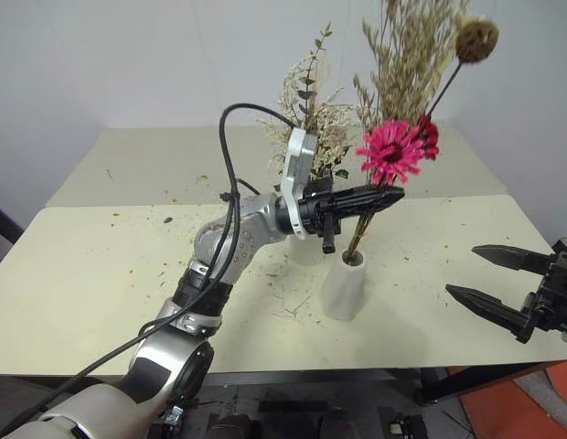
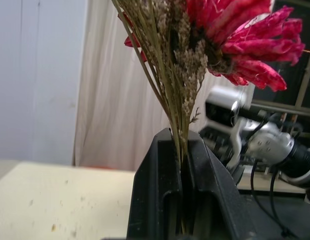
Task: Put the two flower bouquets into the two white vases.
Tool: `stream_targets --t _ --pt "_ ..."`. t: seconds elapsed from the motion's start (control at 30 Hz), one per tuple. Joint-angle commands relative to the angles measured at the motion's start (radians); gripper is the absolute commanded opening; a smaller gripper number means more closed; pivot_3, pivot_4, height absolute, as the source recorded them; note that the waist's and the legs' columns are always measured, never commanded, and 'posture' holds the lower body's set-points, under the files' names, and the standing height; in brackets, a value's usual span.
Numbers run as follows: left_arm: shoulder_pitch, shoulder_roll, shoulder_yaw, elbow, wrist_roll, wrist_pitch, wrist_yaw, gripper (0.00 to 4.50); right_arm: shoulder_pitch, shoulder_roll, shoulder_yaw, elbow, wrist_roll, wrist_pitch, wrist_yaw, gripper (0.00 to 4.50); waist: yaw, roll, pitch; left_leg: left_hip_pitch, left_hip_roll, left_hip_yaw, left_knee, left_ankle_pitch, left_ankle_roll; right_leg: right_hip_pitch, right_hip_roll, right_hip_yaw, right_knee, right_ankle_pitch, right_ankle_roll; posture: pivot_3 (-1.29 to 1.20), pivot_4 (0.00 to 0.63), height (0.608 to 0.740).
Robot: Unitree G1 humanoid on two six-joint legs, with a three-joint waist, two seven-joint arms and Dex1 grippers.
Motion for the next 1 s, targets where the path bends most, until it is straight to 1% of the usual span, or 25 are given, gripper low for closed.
stream_targets --t 0.03,0.5,0.6,0.8,0.93,0.97,1.0 --pt "0.003 -0.014 -0.004 -0.001 0.010 -0.021 -0.005 0.02 -0.006 -0.001 -0.040 -0.027 0.022 -0.001 -0.016 4.50 0.000 0.000 0.000 0.000 0.000 0.000 0.000 0.000 0.000 0.000 0.000 0.000 0.000 0.000 0.000 0.00 0.150 0.740" --pt "0.062 -0.007 -0.052 0.005 0.075 -0.023 -0.011 0.02 -0.008 0.004 -0.030 -0.039 0.019 -0.008 -0.031 4.50 0.000 0.000 0.000 0.000 0.000 0.000 0.000 0.000 0.000 0.000 0.000 0.000 0.000 0.000 0.000 0.00 0.150 0.740" --pt "0.074 0.004 -0.061 -0.001 0.088 -0.016 -0.011 0.81 -0.011 0.003 -0.028 -0.036 0.018 -0.009 -0.030 4.50 0.000 0.000 0.000 0.000 0.000 0.000 0.000 0.000 0.001 0.000 0.000 0.000 0.000 0.000 0.000 0.00 0.150 0.740" --pt "0.078 0.040 -0.064 -0.024 0.085 0.008 -0.024 2.75 -0.026 -0.004 -0.016 -0.019 0.012 -0.014 -0.025 4.50 0.000 0.000 0.000 0.000 0.000 0.000 0.000 0.000 0.000 0.000 0.000 0.000 0.000 0.000 0.000 0.00 0.150 0.740" --pt "0.126 0.100 -0.088 -0.089 0.100 0.032 -0.029 4.04 -0.043 -0.010 -0.002 -0.008 0.007 -0.016 -0.018 4.50 -0.001 0.001 0.000 0.000 0.000 0.000 0.000 0.000 0.001 0.000 0.000 0.000 0.000 0.000 0.000 0.00 0.150 0.740" --pt "0.139 0.134 -0.082 -0.111 0.099 0.042 -0.037 4.35 -0.047 -0.013 0.002 -0.005 0.006 -0.017 -0.016 4.50 -0.001 0.001 0.000 0.000 0.000 0.000 0.000 0.000 0.001 0.000 0.000 0.000 0.000 0.000 0.000 0.00 0.150 0.740" --pt "0.147 0.158 -0.078 -0.125 0.096 0.049 -0.041 4.48 -0.051 -0.015 0.004 -0.001 0.004 -0.017 -0.014 4.50 -0.002 0.001 -0.001 0.000 0.000 0.000 0.000 0.000 0.001 0.000 0.000 0.000 0.000 0.000 0.000 0.00 0.150 0.740"
